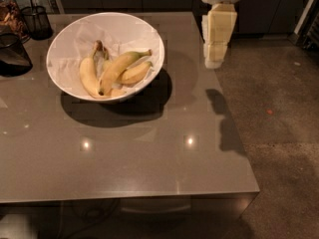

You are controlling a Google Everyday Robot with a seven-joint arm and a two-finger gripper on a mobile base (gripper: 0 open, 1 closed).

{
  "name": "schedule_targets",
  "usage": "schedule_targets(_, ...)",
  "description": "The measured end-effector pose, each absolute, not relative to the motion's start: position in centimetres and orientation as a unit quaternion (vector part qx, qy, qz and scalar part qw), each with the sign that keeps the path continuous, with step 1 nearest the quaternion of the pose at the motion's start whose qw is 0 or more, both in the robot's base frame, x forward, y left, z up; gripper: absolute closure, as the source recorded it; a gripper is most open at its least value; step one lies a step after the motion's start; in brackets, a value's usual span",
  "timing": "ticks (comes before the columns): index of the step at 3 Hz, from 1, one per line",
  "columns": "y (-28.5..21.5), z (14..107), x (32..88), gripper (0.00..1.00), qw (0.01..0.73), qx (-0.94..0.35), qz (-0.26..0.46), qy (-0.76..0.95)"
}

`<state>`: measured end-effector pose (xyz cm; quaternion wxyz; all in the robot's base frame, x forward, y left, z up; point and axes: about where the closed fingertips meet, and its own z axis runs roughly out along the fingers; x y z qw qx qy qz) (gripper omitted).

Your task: Pick banana from white bowl

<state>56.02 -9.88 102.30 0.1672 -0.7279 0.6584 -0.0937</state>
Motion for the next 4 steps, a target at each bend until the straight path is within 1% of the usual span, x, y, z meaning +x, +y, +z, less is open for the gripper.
schedule_targets(1, -6.6, 102.5, 58.4, 0.00, 0.156, -0.760, -0.103, 0.622)
schedule_targets(3, -4.1, 103.1, 59.9, 0.00, 0.179, -0.777, -0.107, 0.594)
schedule_targets(4, -1.3, 102.5, 61.4, 0.00, 0.171, -0.797, -0.098, 0.571)
